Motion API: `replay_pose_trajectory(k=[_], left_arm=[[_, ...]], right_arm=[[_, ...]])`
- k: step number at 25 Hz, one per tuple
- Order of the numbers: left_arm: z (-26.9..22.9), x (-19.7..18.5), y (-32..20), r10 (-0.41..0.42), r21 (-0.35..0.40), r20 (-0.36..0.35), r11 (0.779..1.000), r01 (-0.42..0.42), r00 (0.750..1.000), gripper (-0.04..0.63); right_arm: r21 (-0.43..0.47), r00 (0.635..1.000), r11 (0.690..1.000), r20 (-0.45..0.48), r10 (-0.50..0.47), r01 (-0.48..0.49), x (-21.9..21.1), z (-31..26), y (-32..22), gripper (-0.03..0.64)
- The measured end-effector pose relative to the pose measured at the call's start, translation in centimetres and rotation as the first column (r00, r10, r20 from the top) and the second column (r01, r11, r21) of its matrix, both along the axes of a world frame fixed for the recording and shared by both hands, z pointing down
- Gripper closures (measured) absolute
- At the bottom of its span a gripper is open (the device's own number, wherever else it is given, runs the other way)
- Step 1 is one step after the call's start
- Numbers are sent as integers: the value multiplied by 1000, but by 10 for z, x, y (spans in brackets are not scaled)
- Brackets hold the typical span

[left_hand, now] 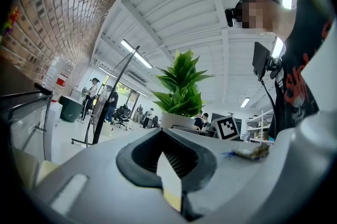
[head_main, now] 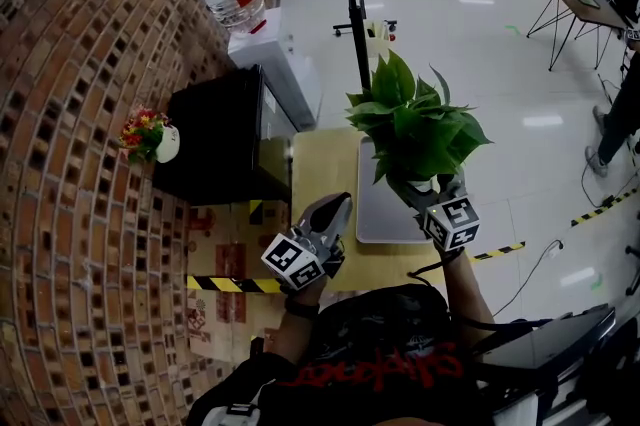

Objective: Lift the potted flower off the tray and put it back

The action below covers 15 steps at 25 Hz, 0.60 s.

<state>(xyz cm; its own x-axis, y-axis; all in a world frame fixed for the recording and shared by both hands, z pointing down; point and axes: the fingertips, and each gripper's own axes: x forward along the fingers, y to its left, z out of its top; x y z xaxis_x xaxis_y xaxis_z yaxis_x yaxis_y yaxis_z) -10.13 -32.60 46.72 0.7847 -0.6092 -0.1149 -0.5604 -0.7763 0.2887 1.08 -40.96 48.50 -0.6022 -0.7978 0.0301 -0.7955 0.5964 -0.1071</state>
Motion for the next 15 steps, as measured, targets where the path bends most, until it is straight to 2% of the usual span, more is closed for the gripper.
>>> replay_pose_trajectory(k=[10, 15], left_arm=[[3, 3, 1, 2, -6, 24, 1000, -2, 1000, 594], [5, -1, 0, -12, -20, 35, 1000, 12, 999, 594]], right_arm=[[17, 1000, 1000, -5, 3, -3, 3, 2, 0, 121], [42, 1000, 999, -19, 12, -11, 4, 23, -5, 121]])
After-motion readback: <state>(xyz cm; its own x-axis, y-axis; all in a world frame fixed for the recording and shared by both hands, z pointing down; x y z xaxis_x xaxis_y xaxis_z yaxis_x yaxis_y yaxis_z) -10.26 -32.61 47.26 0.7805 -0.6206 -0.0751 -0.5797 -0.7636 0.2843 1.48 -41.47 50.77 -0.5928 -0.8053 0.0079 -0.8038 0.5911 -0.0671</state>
